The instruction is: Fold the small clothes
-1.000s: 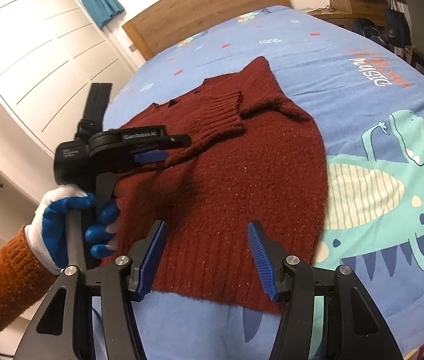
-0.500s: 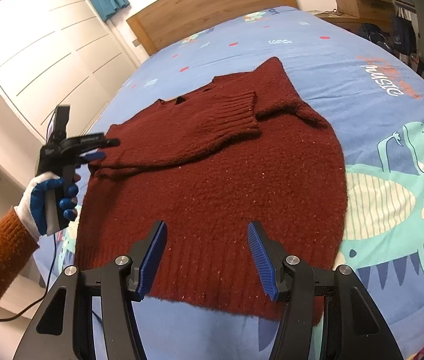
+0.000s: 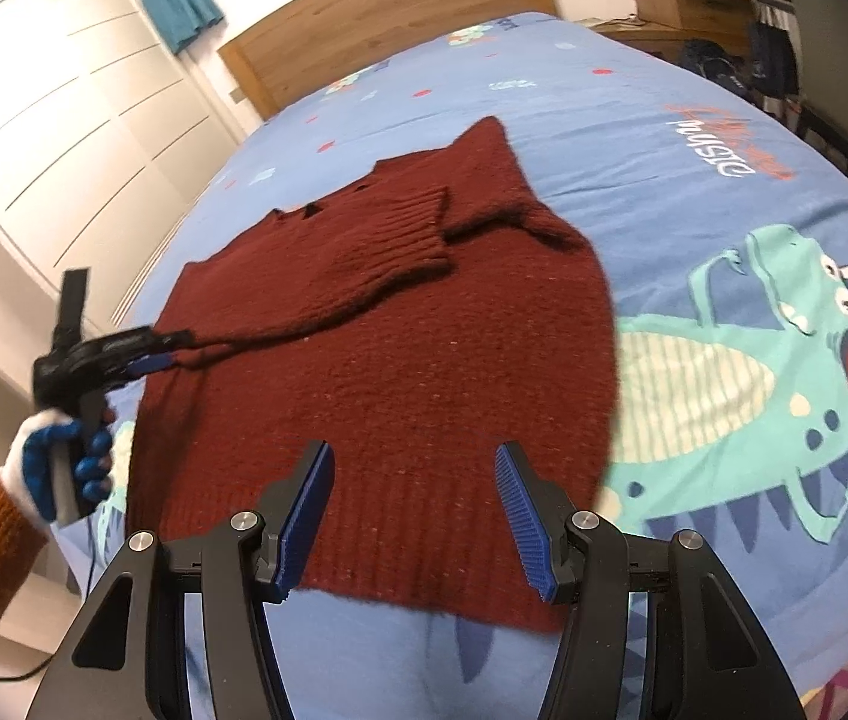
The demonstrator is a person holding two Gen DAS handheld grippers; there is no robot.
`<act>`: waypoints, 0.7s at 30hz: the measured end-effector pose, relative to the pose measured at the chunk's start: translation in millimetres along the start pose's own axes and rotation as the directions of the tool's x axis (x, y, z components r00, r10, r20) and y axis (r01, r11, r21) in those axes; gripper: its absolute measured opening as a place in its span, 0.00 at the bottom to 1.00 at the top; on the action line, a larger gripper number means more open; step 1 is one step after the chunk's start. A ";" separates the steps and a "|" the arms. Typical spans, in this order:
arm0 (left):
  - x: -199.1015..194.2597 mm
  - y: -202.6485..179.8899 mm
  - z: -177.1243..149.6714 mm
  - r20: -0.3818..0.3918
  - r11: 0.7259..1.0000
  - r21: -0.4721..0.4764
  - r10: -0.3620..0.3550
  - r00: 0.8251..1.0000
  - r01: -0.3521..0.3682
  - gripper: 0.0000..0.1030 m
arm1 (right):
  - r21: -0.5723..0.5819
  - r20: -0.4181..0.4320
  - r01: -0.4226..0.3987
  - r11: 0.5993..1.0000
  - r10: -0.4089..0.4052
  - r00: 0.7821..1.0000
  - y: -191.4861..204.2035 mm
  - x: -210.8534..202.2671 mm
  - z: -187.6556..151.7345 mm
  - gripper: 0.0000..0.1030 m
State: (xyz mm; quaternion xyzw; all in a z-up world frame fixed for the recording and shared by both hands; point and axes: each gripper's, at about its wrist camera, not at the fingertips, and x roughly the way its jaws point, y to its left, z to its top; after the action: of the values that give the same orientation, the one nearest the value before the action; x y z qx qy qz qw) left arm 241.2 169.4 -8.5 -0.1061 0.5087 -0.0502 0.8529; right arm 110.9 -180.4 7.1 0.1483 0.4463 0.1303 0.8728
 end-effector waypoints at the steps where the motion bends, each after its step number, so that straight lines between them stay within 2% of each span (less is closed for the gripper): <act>1: -6.0 1.9 -2.7 0.001 1.000 -0.002 0.010 1.000 -0.010 0.57 | 0.001 0.003 0.005 1.000 -0.005 1.000 -2.0 -2.2 -0.7 0.57; 6: -39.0 22.6 -15.6 0.012 0.998 -0.052 0.046 0.999 -0.045 0.57 | 0.013 0.005 0.018 1.000 -0.018 1.000 -12.4 -9.5 -5.4 0.57; 10: -61.6 41.7 -36.2 -0.015 0.995 -0.079 0.062 0.998 -0.063 0.57 | 0.039 -0.004 0.019 0.999 -0.019 1.000 -23.5 -10.4 -10.1 0.57; 18: -80.6 82.5 -94.9 -0.080 0.971 -0.236 0.004 0.997 -0.023 0.57 | 0.079 -0.048 0.021 0.997 -0.017 0.999 -41.7 -5.7 -20.7 0.57; 21: -83.0 87.6 -110.3 -0.100 0.964 -0.267 -0.017 0.995 -0.010 0.57 | 0.085 -0.069 0.017 0.996 -0.011 0.998 -44.8 -0.1 -22.6 0.57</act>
State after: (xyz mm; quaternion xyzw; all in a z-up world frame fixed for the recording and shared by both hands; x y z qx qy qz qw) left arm 102.7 256.3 -8.5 -0.2182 0.5534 0.0119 0.8038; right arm 96.6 -218.5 -22.3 0.1780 0.4821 0.1100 0.8508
